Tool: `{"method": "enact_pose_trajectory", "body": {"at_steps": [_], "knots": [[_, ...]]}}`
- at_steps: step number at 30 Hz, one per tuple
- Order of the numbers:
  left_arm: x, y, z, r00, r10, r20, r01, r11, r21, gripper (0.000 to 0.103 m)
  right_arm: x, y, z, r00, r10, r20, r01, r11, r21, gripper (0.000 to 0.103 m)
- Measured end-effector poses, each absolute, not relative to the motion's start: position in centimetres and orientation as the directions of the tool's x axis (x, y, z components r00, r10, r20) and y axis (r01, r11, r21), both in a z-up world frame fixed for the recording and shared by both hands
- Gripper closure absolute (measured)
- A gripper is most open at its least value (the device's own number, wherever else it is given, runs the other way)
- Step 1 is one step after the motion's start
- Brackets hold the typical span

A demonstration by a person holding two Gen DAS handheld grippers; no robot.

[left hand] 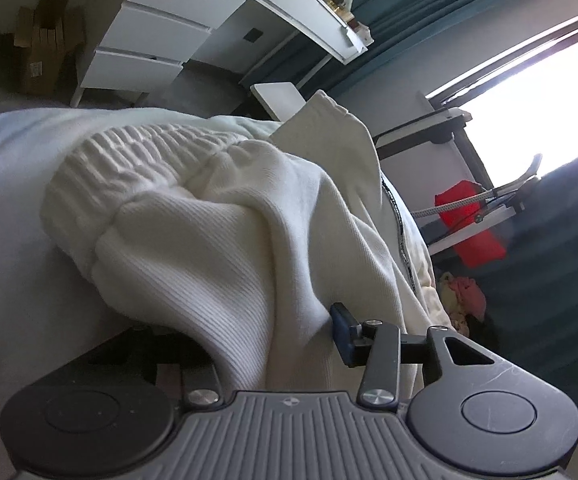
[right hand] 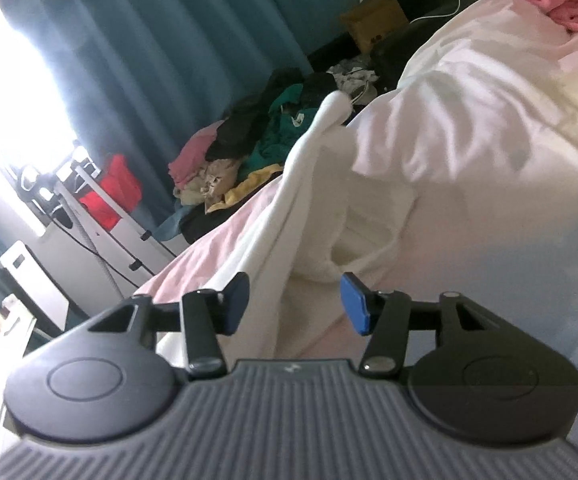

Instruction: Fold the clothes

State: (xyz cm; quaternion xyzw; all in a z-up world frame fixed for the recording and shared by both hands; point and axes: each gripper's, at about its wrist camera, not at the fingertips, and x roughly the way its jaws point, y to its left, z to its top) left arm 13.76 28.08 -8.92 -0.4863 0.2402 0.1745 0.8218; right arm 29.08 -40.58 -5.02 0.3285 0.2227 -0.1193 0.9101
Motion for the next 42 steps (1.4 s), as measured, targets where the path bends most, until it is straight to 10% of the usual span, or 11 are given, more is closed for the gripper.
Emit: {"method": "enact_pose_trajectory", "body": {"at_steps": [4,11,16,25,28,42], "knots": [[14.2,27.8,-9.1,0.832,0.071,-0.550,-0.514,0.472,-0.716,0.058,32.6,-39.8,-6.5,0.863,-0.065,-0.501,0.368,0.759,0.537,0.052],[15.2,26.8,-9.1,0.840,0.114,-0.530,-0.507,0.510,-0.694,0.063,36.3,-39.0,-6.9,0.874,-0.131,-0.469,0.391,0.762,0.516,0.092],[15.0,26.1,-7.8,0.879,0.128,-0.459,-0.450,0.538,-0.713,0.087,33.9,-37.6,-3.3,0.917,-0.175,-0.357,0.351,0.780,0.518,0.094],[10.3,26.0,-2.7,0.965,0.180,-0.191,-0.261,0.579,-0.773,0.090,20.1,-34.5,3.8,0.961,-0.251,-0.118,0.276,0.833,0.480,0.096],[10.4,26.7,-2.8,0.960,0.175,-0.220,-0.281,0.567,-0.774,0.090,16.4,-34.0,5.2,0.953,-0.295,-0.068,0.291,0.829,0.477,0.096],[13.0,27.9,-4.3,0.910,0.150,-0.387,-0.398,0.580,-0.710,0.089,26.5,-40.3,-5.1,0.839,-0.154,-0.523,0.450,0.735,0.507,0.088]]}}
